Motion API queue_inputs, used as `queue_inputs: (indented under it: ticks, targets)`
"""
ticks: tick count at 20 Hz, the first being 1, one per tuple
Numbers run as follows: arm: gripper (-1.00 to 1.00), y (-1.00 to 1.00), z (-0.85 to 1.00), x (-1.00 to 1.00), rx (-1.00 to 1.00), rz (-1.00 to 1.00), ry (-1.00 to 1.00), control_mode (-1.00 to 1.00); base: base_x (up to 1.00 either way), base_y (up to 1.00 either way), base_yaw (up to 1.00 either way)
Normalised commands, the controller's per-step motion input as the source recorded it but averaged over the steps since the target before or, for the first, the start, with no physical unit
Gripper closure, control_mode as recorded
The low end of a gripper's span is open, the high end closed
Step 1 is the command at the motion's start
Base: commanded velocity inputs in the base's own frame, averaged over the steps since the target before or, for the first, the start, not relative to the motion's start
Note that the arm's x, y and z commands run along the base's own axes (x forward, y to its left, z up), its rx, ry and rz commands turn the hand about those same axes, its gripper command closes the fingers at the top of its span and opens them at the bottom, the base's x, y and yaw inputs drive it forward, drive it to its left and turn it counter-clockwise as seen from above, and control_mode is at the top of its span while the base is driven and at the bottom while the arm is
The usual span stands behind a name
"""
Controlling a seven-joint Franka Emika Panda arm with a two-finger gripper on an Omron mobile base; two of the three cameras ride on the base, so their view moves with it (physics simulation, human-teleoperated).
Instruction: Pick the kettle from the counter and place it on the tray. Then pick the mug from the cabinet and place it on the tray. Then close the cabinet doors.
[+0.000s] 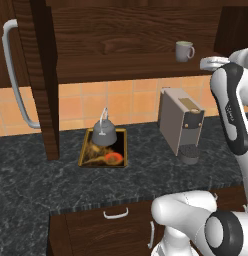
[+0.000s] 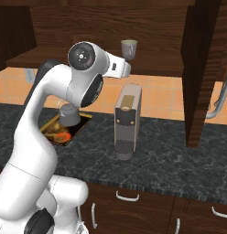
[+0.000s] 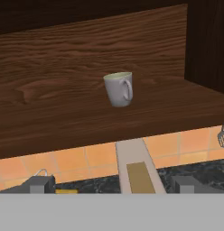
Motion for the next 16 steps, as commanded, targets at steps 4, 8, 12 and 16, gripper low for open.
queue_inputs:
  ticks: [4,8,12,16]
  targets:
    - [-1.00,-0.27,0.28,0.57,0.00,0.00,-0.01,-1.00,0.00,0.00,0.00]
    - [-1.00,-0.17,0.16,0.64,0.00,0.00,0.14,-1.00,0.00,0.00,0.00]
    - [-1.00,-0.02,0.01,0.45,0.00,0.00,0.06,-1.00,0.00,0.00,0.00]
    - [-1.00,-0.02,-0.02,0.39,0.00,0.00,0.00,-1.00,0.00,0.00,0.00]
